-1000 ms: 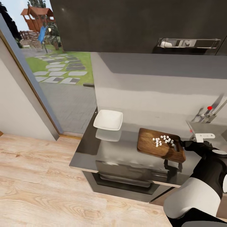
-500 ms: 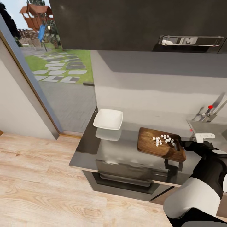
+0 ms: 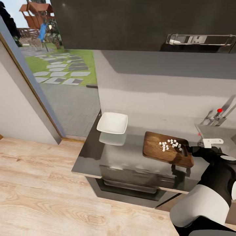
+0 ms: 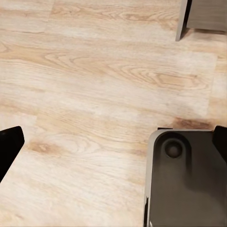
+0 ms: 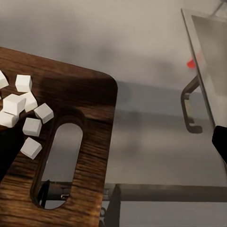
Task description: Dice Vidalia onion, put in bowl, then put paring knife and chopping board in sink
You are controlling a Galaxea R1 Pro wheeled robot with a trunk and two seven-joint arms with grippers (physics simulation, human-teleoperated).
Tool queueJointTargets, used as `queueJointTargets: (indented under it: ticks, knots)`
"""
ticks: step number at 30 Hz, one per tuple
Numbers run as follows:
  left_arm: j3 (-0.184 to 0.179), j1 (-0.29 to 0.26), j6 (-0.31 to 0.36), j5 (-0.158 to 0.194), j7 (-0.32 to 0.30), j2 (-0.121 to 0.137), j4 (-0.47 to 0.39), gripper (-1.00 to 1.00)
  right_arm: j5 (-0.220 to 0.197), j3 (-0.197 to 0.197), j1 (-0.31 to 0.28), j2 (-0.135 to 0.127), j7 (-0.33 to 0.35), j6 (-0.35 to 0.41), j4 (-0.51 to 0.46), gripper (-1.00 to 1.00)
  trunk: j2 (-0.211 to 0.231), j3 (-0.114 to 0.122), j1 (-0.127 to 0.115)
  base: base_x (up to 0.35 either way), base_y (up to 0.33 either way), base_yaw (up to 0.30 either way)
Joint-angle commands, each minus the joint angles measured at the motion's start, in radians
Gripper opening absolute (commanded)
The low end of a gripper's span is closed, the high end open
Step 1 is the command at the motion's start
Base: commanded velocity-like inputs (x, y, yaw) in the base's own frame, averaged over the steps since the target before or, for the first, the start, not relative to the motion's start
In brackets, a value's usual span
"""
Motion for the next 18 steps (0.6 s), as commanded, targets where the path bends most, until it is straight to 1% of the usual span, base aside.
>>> queueJointTargets:
  ticks: [1, 18]
  knots:
    - [-0.007, 0.000, -0.002, 0.008, 0.006, 0.002, 0.000, 1.00, 0.005, -0.002, -0.002, 0.001, 0.006, 0.002, -0.002, 1.00, -0.002, -0.002, 0.001, 0.000, 0.000, 0.000]
    - [-0.007, 0.000, -0.002, 0.008, 0.006, 0.002, 0.001, 1.00, 0.005, -0.002, -0.002, 0.001, 0.007, 0.002, -0.002, 1.00, -0.002, -0.010, 0.001, 0.000, 0.000, 0.000]
